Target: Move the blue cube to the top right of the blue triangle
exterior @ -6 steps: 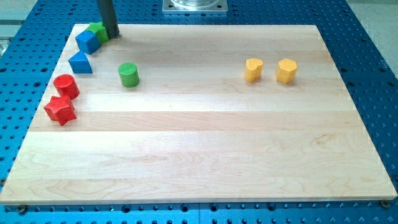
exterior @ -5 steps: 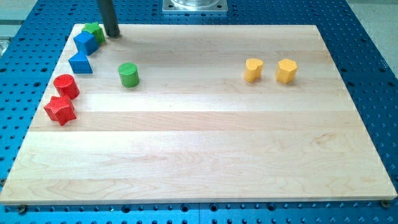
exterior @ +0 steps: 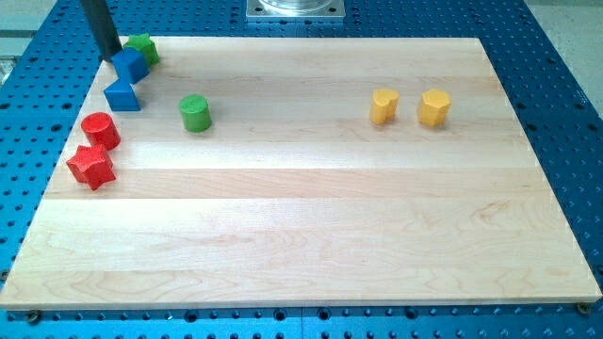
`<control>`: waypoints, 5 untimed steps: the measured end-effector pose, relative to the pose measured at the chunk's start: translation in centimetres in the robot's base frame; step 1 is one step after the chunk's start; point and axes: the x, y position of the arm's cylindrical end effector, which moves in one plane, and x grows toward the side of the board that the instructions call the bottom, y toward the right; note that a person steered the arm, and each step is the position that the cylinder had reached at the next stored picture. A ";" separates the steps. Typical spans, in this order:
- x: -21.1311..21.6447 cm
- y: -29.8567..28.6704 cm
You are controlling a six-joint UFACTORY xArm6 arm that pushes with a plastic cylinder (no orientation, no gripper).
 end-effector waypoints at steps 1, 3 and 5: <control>1.3 3.7; 1.3 -2.6; 4.7 -3.4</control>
